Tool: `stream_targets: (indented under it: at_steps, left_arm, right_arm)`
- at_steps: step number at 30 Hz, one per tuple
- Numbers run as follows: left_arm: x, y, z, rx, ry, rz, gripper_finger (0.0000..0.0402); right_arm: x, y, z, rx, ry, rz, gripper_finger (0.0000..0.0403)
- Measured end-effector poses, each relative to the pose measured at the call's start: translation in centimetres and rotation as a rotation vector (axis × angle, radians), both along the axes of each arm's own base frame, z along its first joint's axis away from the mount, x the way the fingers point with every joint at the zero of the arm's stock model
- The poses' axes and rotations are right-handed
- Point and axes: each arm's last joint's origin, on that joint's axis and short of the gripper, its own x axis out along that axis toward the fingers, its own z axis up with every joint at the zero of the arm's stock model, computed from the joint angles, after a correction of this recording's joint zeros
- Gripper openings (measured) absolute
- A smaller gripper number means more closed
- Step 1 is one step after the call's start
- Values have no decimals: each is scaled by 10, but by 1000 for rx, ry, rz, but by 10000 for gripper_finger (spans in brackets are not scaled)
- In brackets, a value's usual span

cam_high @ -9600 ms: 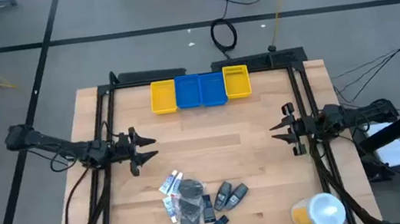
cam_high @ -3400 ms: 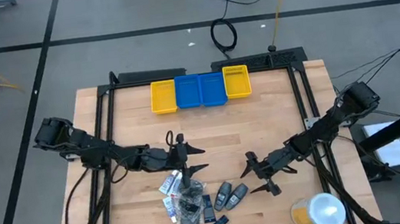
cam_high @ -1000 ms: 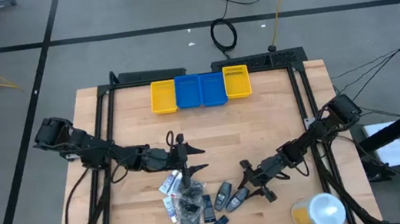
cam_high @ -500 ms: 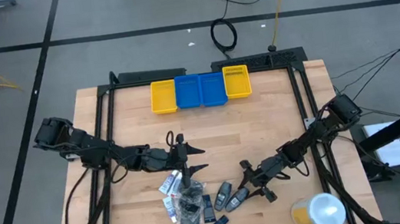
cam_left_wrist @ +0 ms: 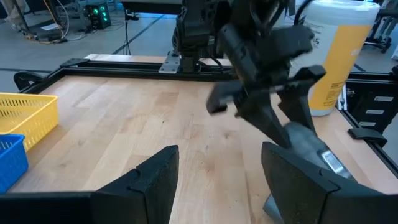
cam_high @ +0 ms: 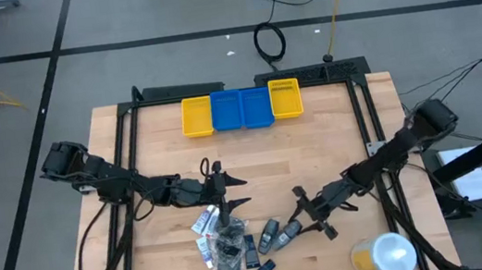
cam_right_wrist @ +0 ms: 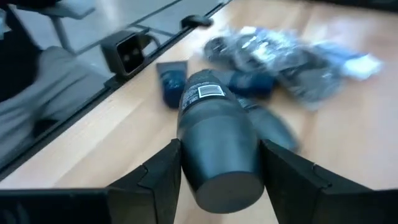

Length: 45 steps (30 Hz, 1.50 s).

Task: Pick & Place Travel size toiletries
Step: Put the black deodorant into the left blue bin

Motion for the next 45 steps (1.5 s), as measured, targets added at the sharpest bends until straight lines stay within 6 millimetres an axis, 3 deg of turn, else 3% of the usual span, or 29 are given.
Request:
stream_targets:
  at_steps: [11,18,27,45]
  left_arm:
    - [1,0,3,20,-35,12,230]
    - [1,2,7,47,-70,81,230]
    - [1,4,9,79,-87,136,230]
    - [1,3,10,528,-58,56,230]
  right_arm:
    - [-13,-25,38,-120,-82,-233,183]
    - [-10,-44,47,-138,-130,-398,183]
    - [-5,-59,52,-143,-173,-459,180]
    - [-11,-74,82,83,-304,-487,179]
